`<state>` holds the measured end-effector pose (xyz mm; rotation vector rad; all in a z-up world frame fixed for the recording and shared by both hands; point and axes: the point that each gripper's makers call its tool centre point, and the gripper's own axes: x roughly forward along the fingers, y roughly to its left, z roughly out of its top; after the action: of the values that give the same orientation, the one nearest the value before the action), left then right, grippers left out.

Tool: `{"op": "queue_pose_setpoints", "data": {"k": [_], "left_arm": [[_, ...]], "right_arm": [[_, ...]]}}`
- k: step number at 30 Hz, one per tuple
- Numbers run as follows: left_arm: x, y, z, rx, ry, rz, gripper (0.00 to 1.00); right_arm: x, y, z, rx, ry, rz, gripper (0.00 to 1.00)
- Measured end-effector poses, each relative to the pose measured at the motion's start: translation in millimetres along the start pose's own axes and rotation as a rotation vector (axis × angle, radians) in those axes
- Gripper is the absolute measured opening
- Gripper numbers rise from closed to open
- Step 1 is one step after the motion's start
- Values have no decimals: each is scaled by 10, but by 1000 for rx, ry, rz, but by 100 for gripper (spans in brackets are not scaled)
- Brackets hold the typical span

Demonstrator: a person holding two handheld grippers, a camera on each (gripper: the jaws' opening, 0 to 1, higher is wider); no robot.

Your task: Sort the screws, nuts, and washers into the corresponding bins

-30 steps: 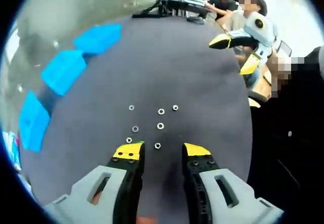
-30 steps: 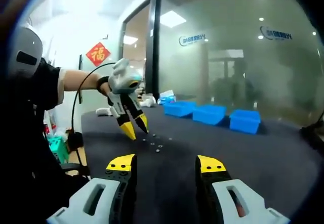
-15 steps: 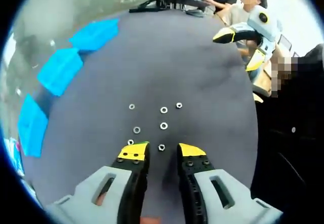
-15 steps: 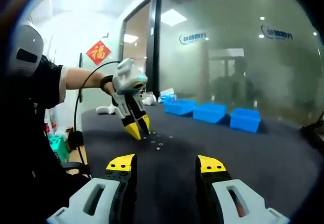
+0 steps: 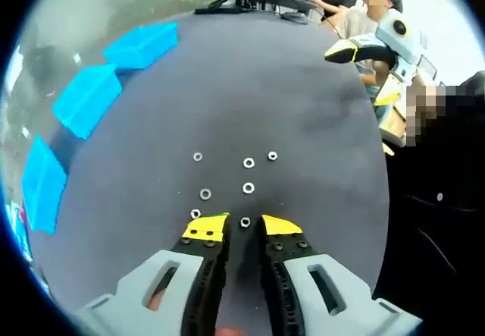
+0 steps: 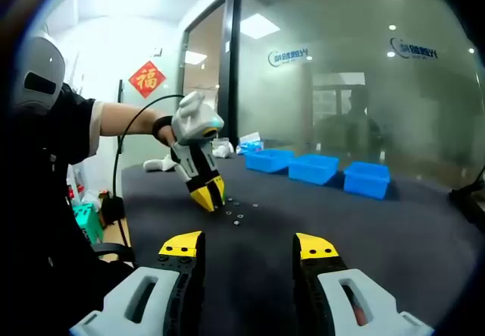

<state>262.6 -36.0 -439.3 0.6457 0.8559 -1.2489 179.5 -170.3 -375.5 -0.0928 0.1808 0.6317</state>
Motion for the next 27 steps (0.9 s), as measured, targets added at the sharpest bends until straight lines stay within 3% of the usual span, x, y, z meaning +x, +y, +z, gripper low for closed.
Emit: {"op": "queue_pose_setpoints", "data": {"k": [15, 27], "left_arm": [[-13, -34, -28, -32, -45, 4, 6], [-259, 26, 20, -141, -257, 49, 3]], "right_arm": [[18, 15, 6, -3, 0, 2, 43], [22, -21, -2, -9, 7, -4, 43]]}}
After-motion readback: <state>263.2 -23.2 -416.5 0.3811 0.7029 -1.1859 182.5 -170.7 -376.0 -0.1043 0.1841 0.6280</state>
